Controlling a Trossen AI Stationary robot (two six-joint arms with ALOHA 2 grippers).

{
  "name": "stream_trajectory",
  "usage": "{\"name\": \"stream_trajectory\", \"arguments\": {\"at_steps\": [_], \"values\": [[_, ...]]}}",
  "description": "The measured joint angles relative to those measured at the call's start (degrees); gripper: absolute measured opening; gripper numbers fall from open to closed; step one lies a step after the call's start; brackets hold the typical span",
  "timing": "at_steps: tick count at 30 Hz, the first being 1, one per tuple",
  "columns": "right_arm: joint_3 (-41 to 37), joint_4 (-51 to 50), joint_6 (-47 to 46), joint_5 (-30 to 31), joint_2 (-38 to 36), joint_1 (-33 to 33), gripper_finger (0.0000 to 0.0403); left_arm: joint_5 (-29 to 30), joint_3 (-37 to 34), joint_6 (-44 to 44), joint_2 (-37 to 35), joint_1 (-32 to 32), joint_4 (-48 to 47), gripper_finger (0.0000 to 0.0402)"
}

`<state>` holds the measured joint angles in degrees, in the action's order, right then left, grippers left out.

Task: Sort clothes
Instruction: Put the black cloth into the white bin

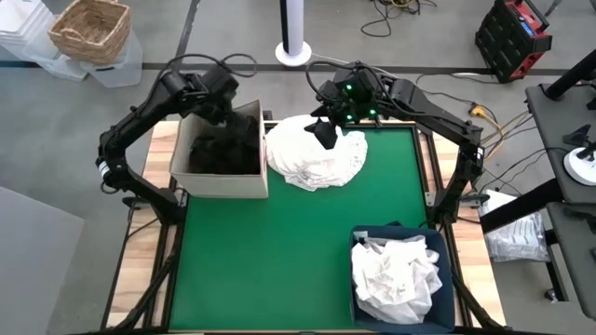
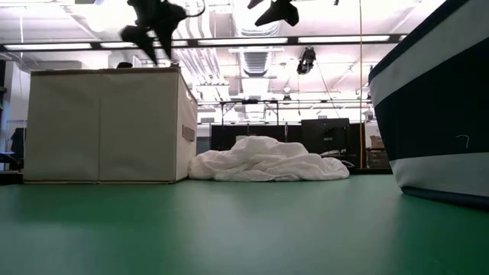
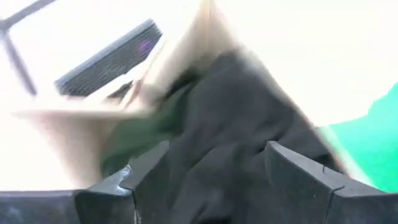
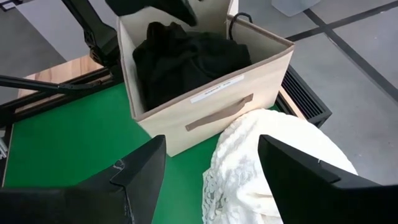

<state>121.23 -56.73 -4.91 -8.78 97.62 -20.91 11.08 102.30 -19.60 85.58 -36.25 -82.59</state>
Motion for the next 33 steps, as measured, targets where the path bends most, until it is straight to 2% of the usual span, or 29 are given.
{"name": "stream_trajectory", "arguments": {"at_steps": [3, 6, 8, 10, 12, 13, 17, 21, 26, 33], "values": [[0.0, 0.0, 0.0, 0.0, 0.0, 0.0, 0.0248, -4.8, -1.1, 4.3, 0.0, 0.0, 7.3, 0.0227], [0.0, 0.0, 0.0, 0.0, 0.0, 0.0, 0.0243, -4.4, -3.2, 4.6, 0.2, 0.1, 8.7, 0.0193], [0.0, 0.0, 0.0, 0.0, 0.0, 0.0, 0.0239, -1.4, -4.1, 3.5, 0.2, 0.1, 7.4, 0.0145], [0.0, 0.0, -0.1, 0.0, 0.0, 0.0, 0.0235, -0.2, -5.2, 3.2, 0.1, -0.1, 6.2, 0.0080], [0.0, 0.0, -0.2, 0.0, 0.0, 0.0, 0.0233, -2.0, -6.4, 3.1, -0.1, -0.5, 6.8, 0.0023], [0.0, 0.0, -0.2, 0.0, 0.0, 0.0, 0.0233, -3.8, -7.1, 3.2, -0.1, -0.8, 7.1, 0.0015], [0.0, 0.0, -0.3, 0.0, 0.0, 0.0, 0.0236, -6.0, -12.0, 3.8, -0.1, -1.0, 9.2, 0.0007], [0.0, 0.0, -0.4, 0.0, 0.0, 0.0, 0.0239, -5.6, -19.6, 2.0, -0.2, -1.1, 9.6, 0.0002], [0.0, 0.0, -0.1, 0.0, 0.0, 0.0, 0.0233, -5.2, -28.6, 1.1, -0.9, -1.1, 16.1, 0.0000], [0.0, 0.0, 0.0, 0.0, 0.0, 0.0, 0.0229, -6.1, -36.3, 1.1, -1.1, -1.2, 22.2, 0.0000]]}}
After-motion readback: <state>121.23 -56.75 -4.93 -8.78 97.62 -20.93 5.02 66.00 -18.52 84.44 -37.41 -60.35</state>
